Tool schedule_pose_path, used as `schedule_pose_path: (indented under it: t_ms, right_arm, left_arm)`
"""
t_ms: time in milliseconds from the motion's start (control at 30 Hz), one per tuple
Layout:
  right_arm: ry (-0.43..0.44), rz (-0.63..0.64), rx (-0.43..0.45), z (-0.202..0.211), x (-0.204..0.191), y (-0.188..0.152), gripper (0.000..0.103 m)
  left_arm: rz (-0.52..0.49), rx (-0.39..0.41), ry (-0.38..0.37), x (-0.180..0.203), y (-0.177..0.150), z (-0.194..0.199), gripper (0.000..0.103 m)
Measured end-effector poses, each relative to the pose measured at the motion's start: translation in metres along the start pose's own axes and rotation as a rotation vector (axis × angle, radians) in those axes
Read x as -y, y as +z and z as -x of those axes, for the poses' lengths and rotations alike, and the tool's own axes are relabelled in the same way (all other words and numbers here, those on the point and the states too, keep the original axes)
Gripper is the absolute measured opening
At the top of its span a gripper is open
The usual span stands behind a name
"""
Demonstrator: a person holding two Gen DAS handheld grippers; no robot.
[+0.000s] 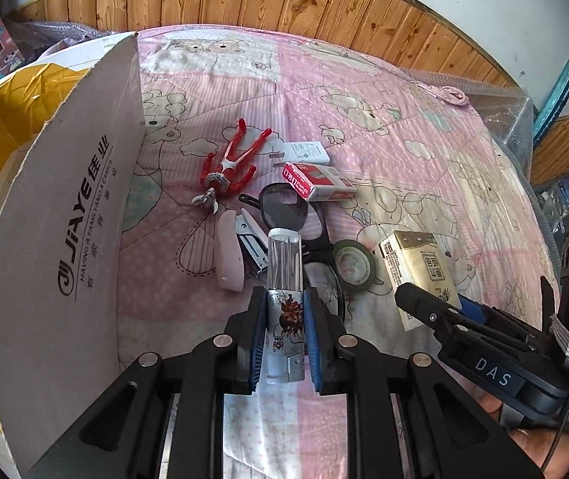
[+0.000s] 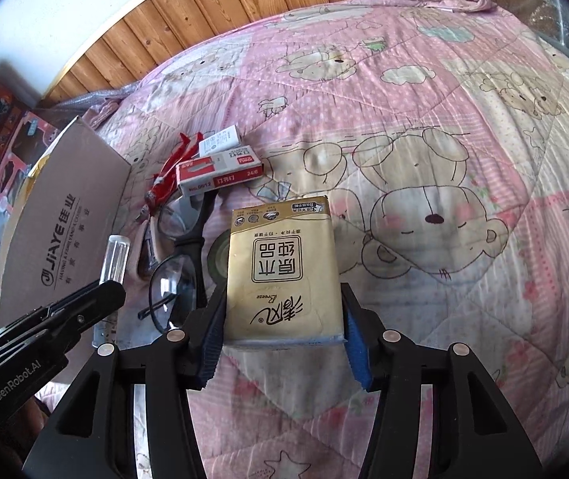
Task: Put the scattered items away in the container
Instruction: 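Grip the yellow tissue pack with the right tool while the left tool grips the clear floral bottle, then carry the tissue pack and the floral bottle over the cardboard box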
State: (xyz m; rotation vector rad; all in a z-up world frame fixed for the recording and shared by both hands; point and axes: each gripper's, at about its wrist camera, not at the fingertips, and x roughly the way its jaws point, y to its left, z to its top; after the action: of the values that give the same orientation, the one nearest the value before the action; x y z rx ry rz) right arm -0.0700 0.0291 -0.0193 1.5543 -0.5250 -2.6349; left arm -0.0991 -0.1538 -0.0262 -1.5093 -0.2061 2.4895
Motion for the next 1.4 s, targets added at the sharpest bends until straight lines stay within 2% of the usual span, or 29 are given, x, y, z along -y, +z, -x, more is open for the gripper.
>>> schedule_pose_path:
  t_ms: [567, 1000, 1400]
  right_arm:
    - [-0.037, 0.087, 0.012, 0.038, -0.024, -0.052, 0.055]
    - [-0.049, 0.117, 0.020, 0.052, -0.034, -0.068, 0.055]
    - [-0.035, 0.136, 0.037, 0.068, -0.049, -0.072, 0.055]
  left_arm:
    - [-0.034, 0.042, 0.018, 0.013, -0.043, 0.052, 0.019]
    - [-0.048, 0.063, 0.004, 0.019, -0.056, 0.071, 0.019]
    - [-0.016, 0.100, 0.006, 0.006, -0.059, 0.091, 0.019]
